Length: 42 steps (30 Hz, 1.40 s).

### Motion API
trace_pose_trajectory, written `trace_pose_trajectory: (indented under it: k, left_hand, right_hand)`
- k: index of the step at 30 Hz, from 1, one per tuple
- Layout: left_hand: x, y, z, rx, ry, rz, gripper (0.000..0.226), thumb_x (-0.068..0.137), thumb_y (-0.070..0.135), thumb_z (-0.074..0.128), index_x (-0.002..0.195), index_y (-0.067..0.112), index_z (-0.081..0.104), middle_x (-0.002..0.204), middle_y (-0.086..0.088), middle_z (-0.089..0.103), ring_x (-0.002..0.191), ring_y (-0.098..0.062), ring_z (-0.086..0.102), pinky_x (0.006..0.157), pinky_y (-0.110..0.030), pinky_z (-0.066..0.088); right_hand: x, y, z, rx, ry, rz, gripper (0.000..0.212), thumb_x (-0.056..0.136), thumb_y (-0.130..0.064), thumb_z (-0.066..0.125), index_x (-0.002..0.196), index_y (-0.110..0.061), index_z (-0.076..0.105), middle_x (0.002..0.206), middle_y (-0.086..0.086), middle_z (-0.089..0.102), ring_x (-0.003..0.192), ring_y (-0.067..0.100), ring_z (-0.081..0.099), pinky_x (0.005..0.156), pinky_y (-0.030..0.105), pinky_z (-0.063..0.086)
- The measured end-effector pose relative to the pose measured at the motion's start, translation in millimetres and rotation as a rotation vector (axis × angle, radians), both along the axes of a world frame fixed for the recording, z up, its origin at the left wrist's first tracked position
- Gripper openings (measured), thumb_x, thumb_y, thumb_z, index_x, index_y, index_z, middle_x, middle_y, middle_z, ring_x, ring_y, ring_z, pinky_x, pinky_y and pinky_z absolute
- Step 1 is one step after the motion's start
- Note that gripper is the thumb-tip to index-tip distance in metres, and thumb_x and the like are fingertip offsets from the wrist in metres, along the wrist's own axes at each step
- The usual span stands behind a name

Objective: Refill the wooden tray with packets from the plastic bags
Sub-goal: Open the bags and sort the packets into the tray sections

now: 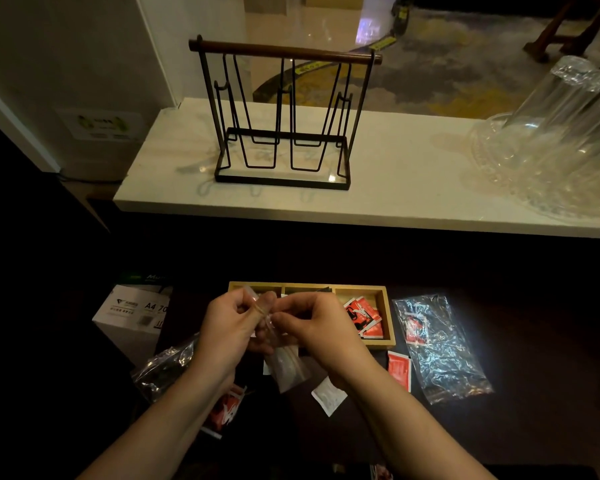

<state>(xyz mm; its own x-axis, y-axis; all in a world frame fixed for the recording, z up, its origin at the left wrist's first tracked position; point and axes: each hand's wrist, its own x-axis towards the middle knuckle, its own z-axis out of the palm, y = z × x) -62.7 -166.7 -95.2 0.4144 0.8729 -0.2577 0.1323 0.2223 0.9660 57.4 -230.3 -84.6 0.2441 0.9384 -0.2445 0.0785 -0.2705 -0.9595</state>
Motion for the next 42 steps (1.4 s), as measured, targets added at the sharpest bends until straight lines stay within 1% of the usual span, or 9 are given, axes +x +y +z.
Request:
trace_pose_trajectory:
  k: [5, 12, 18, 21, 25, 29, 31, 37, 42]
  left_hand:
    - [3.5, -0.7, -1.7, 0.046, 0.042, -0.012, 0.036, 0.089, 0.025, 0.055, 0.082, -0.01, 0.047, 0.06, -0.012, 0.049, 0.043, -0.011, 0.054, 0.04, -0.024, 0.049]
    - [7.7, -10.7, -12.3, 0.207, 0.204, 0.016, 0.02, 0.095, 0.024, 0.045, 0.078, 0.014, 0.047, 0.071, -0.013, 0.051, 0.056, -0.018, 0.053, 0.04, -0.034, 0.051]
    - [8.4, -8.7, -9.4, 0.361, 0.267, 0.025, 0.024, 0.095, 0.014, 0.045, 0.072, 0.009, 0.048, 0.058, -0.007, 0.049, 0.049, -0.014, 0.049, 0.048, -0.046, 0.047]
    - [9.4, -7.4, -10.2, 0.39, 0.289, 0.02, 0.026, 0.095, 0.01, 0.043, 0.07, 0.01, 0.046, 0.058, -0.006, 0.048, 0.051, -0.012, 0.049, 0.047, -0.036, 0.044]
    - [10.2, -4.2, -9.4, 0.481, 0.358, 0.002, 0.034, 0.094, 0.006, 0.045, 0.064, 0.02, 0.039, 0.057, 0.0, 0.043, 0.048, -0.012, 0.043, 0.045, -0.019, 0.034]
    - [8.3, -2.4, -5.1, 0.523, 0.39, -0.057, 0.039, 0.093, 0.002, 0.044, 0.064, 0.025, 0.034, 0.059, 0.004, 0.039, 0.049, -0.008, 0.035, 0.047, -0.012, 0.036]
    - [7.0, -1.9, -5.0, 0.52, 0.392, -0.069, 0.038, 0.094, 0.003, 0.043, 0.065, 0.026, 0.034, 0.059, 0.004, 0.039, 0.05, -0.008, 0.035, 0.047, -0.012, 0.035]
    - [6.0, 5.9, -10.4, 0.437, 0.328, -0.029, 0.025, 0.095, 0.01, 0.043, 0.071, 0.013, 0.043, 0.062, -0.001, 0.046, 0.054, -0.012, 0.043, 0.046, -0.018, 0.033]
    - [5.9, 4.3, -12.5, 0.471, 0.329, -0.023, 0.027, 0.096, 0.011, 0.043, 0.07, 0.019, 0.041, 0.065, 0.001, 0.047, 0.056, -0.007, 0.045, 0.048, -0.016, 0.035]
  right_hand:
    - [-1.6, 5.4, -7.1, -0.007, -0.159, -0.023, 0.019, 0.085, -0.007, 0.059, 0.099, -0.012, 0.071, 0.074, 0.008, 0.071, 0.07, 0.019, 0.071, 0.072, 0.038, 0.06]
    - [-8.5, 11.5, -16.0, 0.029, -0.172, -0.148, 0.02, 0.074, -0.03, 0.064, 0.094, -0.025, 0.063, 0.076, 0.009, 0.068, 0.071, 0.022, 0.069, 0.068, 0.05, 0.057]
    - [-6.6, 12.7, -20.9, 0.015, -0.121, -0.201, 0.015, 0.071, -0.017, 0.065, 0.084, -0.025, 0.061, 0.074, 0.015, 0.067, 0.071, 0.032, 0.068, 0.068, 0.054, 0.057]
    - [-4.8, 13.1, -22.3, 0.04, -0.145, -0.221, 0.021, 0.074, -0.007, 0.063, 0.08, -0.027, 0.059, 0.07, 0.008, 0.062, 0.069, 0.029, 0.066, 0.066, 0.047, 0.058]
    - [-10.1, 9.4, -18.6, 0.121, -0.335, -0.163, 0.019, 0.082, -0.009, 0.063, 0.08, -0.026, 0.058, 0.071, -0.011, 0.058, 0.067, 0.003, 0.059, 0.059, 0.012, 0.045]
    - [-16.3, 9.6, -19.5, 0.203, -0.508, -0.164, 0.01, 0.084, -0.015, 0.061, 0.081, -0.024, 0.062, 0.075, -0.012, 0.059, 0.07, 0.004, 0.057, 0.062, 0.019, 0.047]
    - [-17.8, 10.0, -21.2, 0.2, -0.529, -0.154, 0.007, 0.085, -0.015, 0.061, 0.084, -0.022, 0.062, 0.076, -0.015, 0.056, 0.07, 0.0, 0.054, 0.061, 0.012, 0.043]
    - [-11.4, 15.8, -12.3, 0.165, -0.35, -0.131, 0.016, 0.088, -0.015, 0.062, 0.103, -0.015, 0.062, 0.077, -0.012, 0.059, 0.071, 0.002, 0.061, 0.062, 0.011, 0.048]
    - [-8.3, 19.5, -13.3, 0.122, -0.373, -0.137, 0.007, 0.085, -0.017, 0.066, 0.09, -0.015, 0.071, 0.074, -0.011, 0.064, 0.069, -0.001, 0.06, 0.059, 0.008, 0.045]
